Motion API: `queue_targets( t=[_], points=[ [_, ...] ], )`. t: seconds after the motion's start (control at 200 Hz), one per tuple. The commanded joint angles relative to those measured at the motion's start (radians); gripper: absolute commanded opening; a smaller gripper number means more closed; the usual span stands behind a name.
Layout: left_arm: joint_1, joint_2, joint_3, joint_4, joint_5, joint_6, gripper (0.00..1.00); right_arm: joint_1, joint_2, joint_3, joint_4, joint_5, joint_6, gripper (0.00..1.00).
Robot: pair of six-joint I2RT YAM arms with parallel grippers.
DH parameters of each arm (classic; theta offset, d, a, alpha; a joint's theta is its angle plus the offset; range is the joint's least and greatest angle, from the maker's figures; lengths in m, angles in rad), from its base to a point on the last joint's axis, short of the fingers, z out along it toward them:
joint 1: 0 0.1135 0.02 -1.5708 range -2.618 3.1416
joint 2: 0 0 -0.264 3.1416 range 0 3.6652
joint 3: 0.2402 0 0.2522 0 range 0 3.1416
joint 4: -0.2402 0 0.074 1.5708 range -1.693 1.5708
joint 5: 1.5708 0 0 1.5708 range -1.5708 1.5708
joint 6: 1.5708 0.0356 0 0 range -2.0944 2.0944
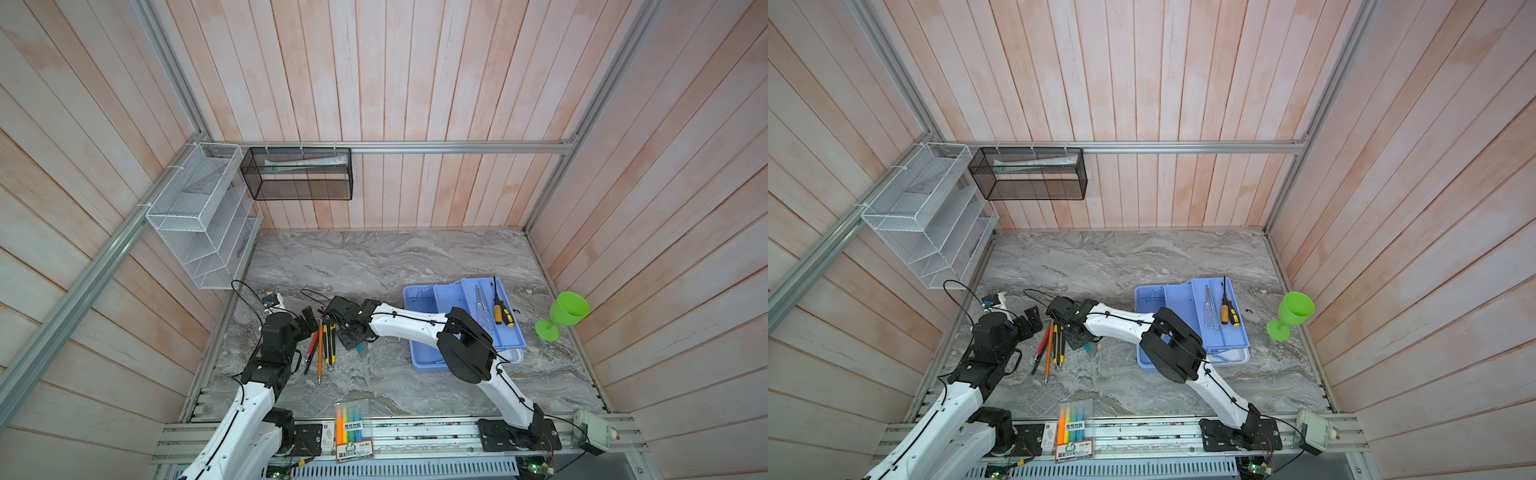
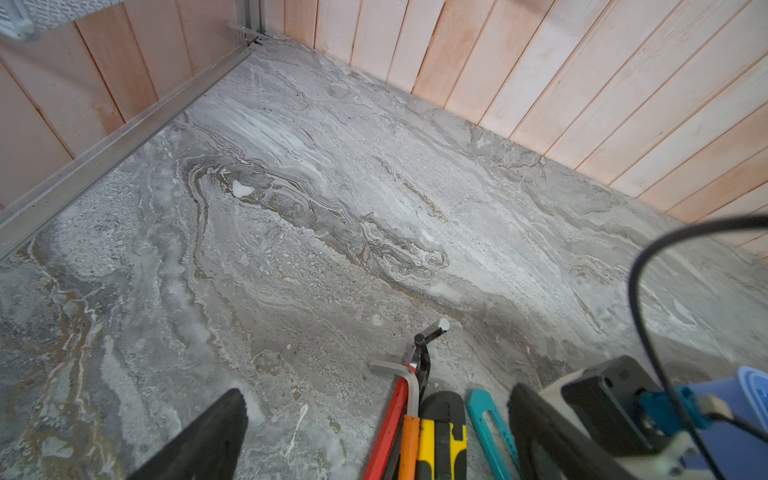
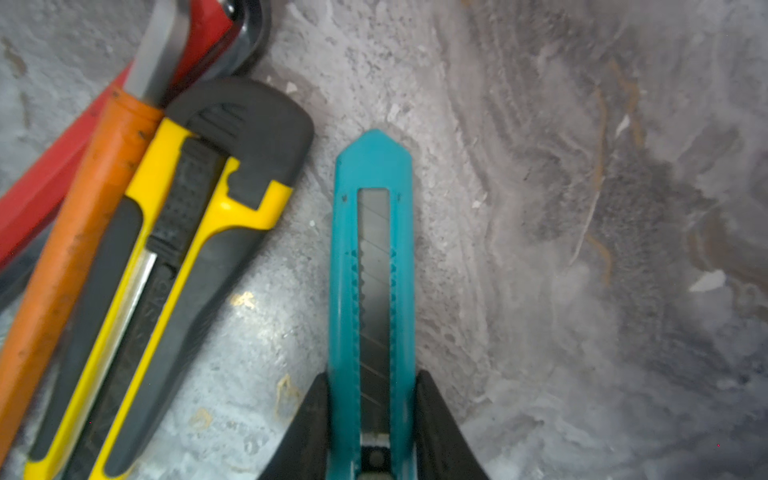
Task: Pack the tool kit
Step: 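Move the right gripper to the tool pile and grasp the teal box cutter, then carry the teal box cutter to the blue tray and lower it in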
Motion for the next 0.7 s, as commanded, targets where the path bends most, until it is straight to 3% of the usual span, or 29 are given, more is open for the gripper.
queue_targets(
  t=[0.0, 0.365, 0.69],
  points=[
    [0.006, -0.009, -0.013, -0.003, 0.004, -0.003, 1.00, -0.003, -0.014, -0.028, -0.050, 0.047, 0.013, 0.27],
    [0.006, -0.009, -0.013, -0.003, 0.004, -0.003, 1.00, -0.013, -0.101, -0.062, -0.017, 0.046, 0.036, 0.15],
    [0.006, -0.009, -0.013, -0.003, 0.002, -0.003, 1.00, -0.040, -0.236, -0.187, 0.073, 0.046, 0.060, 0.09]
  ],
)
